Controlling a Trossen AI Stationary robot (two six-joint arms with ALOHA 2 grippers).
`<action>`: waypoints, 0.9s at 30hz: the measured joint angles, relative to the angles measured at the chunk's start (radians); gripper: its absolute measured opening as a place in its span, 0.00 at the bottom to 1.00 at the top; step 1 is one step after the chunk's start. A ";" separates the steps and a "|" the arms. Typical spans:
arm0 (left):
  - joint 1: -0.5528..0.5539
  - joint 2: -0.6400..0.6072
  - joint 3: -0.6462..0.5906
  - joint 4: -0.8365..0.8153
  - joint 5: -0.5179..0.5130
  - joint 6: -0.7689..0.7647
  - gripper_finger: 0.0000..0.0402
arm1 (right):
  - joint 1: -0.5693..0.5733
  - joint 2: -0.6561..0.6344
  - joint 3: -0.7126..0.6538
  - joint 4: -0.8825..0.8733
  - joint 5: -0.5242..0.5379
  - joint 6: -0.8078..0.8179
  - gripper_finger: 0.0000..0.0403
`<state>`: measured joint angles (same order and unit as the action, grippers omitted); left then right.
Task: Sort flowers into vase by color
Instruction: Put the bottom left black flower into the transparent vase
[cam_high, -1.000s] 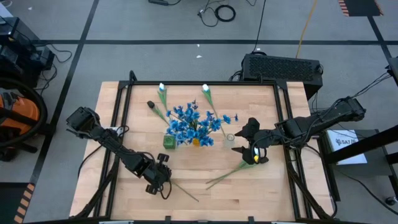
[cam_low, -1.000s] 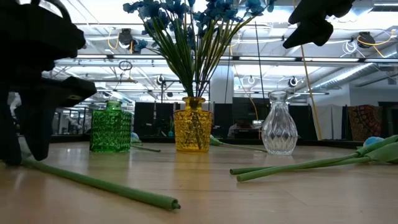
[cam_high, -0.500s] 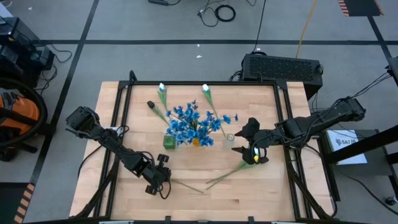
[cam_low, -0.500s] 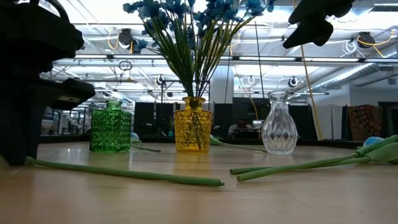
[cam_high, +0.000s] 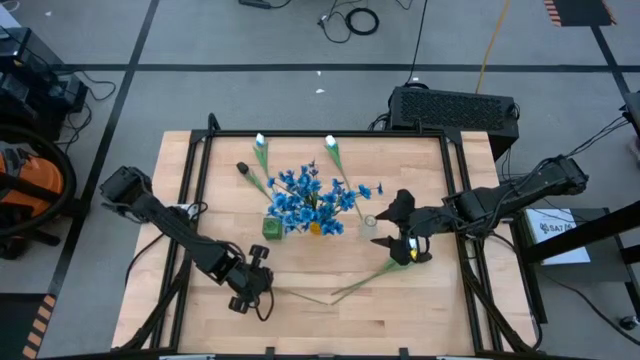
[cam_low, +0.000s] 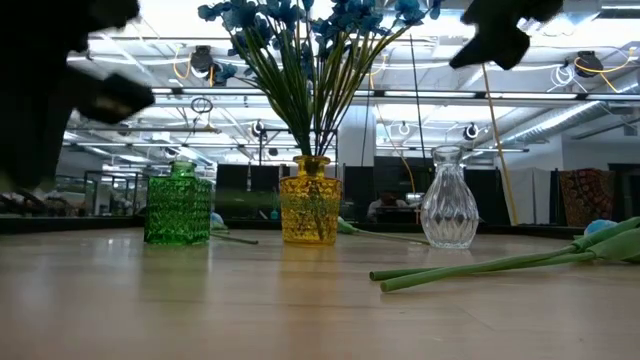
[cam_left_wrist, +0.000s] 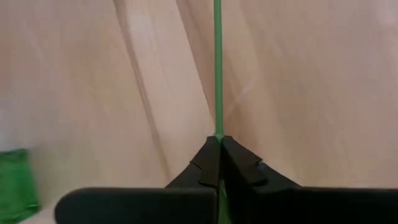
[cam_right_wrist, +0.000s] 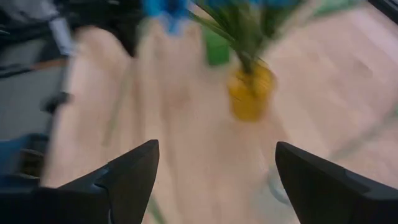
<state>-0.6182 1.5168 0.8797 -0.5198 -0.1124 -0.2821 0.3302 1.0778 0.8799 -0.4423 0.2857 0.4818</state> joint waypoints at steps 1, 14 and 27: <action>0.000 -0.015 0.018 -0.020 -0.001 0.000 0.02 | 0.000 -0.003 0.000 0.041 -0.027 -0.018 0.78; 0.002 -0.100 0.342 -0.278 -0.133 0.075 0.02 | 0.128 0.027 0.069 0.369 -0.079 -0.220 0.78; 0.003 -0.100 0.454 -0.276 -0.234 0.082 0.02 | 0.215 0.469 0.601 0.065 0.055 -0.363 0.78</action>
<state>-0.6155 1.4172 1.3342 -0.7956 -0.3464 -0.2005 0.5455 1.5471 1.4810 -0.3776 0.3410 0.1184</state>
